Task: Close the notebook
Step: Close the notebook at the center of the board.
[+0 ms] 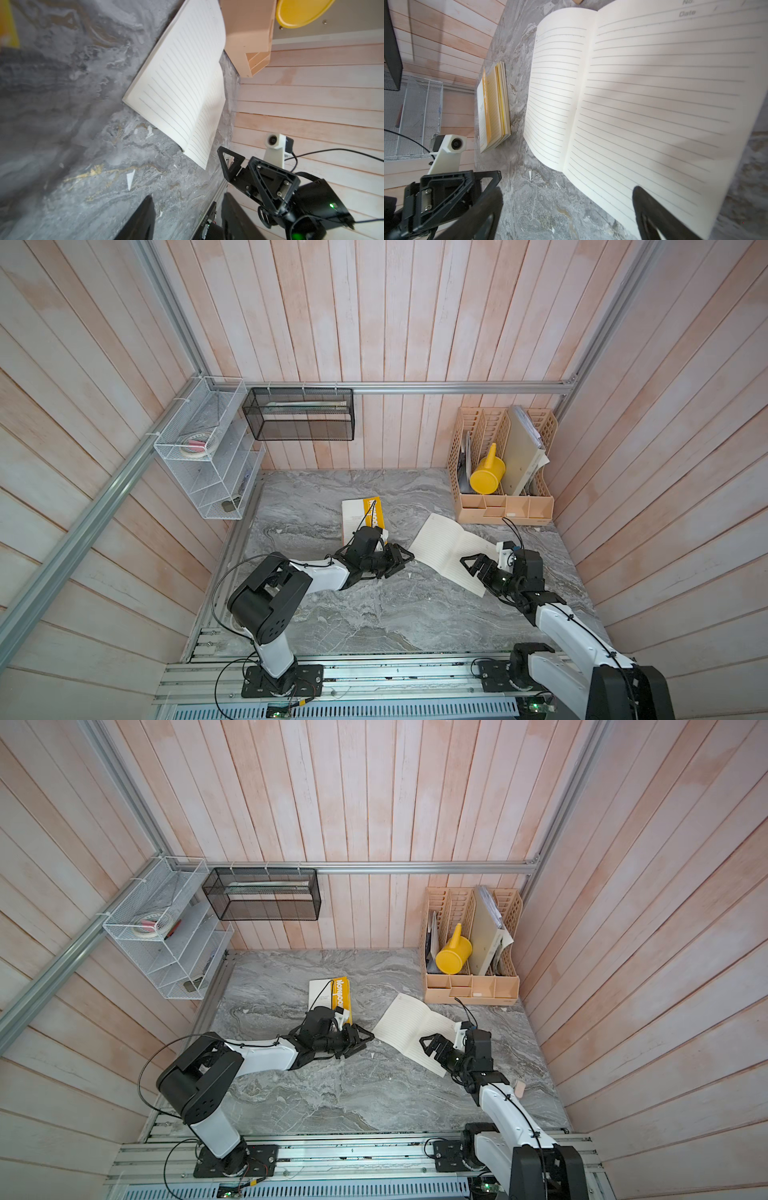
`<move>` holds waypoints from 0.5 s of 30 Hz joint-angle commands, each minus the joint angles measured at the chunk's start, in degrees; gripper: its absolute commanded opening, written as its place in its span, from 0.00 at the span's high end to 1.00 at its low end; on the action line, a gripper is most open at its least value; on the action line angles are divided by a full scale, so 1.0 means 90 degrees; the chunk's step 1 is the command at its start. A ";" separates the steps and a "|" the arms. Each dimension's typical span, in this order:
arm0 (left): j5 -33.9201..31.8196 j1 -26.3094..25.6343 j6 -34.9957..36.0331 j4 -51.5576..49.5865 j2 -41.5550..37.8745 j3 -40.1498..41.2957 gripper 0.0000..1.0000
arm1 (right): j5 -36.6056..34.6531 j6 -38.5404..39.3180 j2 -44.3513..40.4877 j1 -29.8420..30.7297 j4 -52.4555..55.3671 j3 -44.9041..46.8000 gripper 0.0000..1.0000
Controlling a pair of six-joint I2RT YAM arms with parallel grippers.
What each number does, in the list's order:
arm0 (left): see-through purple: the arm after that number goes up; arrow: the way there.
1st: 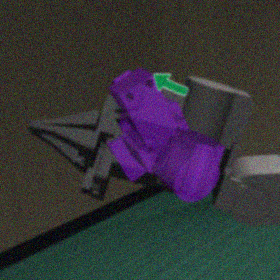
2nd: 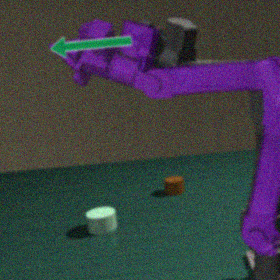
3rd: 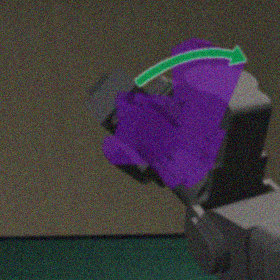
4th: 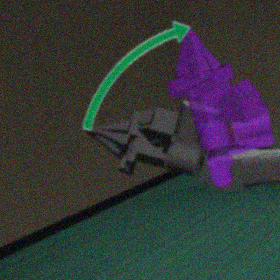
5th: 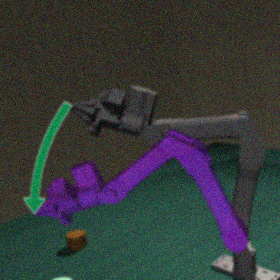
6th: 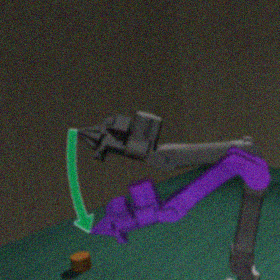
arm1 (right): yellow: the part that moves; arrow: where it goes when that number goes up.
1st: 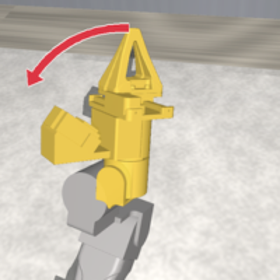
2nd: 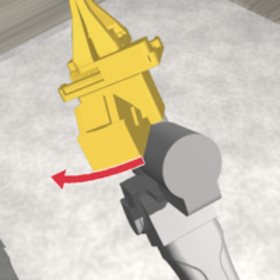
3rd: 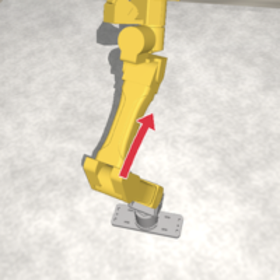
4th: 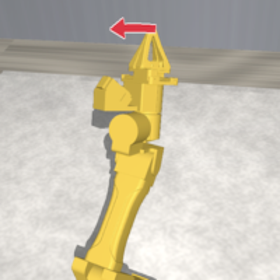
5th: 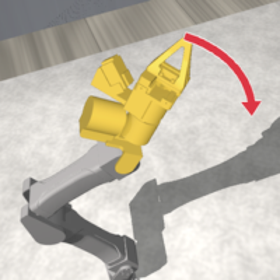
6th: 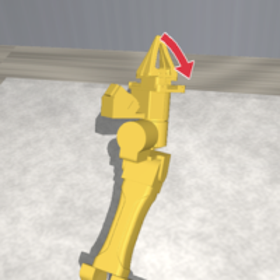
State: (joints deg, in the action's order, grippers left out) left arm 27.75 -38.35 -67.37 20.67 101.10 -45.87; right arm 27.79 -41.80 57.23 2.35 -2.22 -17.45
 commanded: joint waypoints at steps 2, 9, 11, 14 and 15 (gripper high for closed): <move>-0.0739 -0.0189 -0.0306 -0.0176 0.0308 -0.0410 0.46 | -0.0175 0.0152 0.0179 -0.0063 -0.0233 0.0203 0.02; -0.1010 -0.0333 -0.0584 -0.0053 0.0829 -0.0777 0.48 | -0.0198 0.0249 0.0278 -0.0081 -0.0227 0.0401 0.02; -0.1071 -0.0411 -0.0674 -0.0005 0.1024 -0.0900 0.48 | -0.0184 0.0286 0.0334 -0.0085 -0.0186 0.0435 0.02; -0.1153 -0.0506 -0.0944 0.0253 0.1260 -0.0946 0.49 | -0.0158 0.0357 0.0403 -0.0091 -0.0144 0.0458 0.02; -0.1187 -0.0533 -0.1050 0.0347 0.1322 -0.0930 0.49 | -0.0148 0.0367 0.0416 -0.0086 -0.0120 0.0464 0.02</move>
State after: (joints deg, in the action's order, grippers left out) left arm 19.00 -42.35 -73.93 21.34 111.33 -53.41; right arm 26.96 -39.99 59.94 1.78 -4.89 -14.72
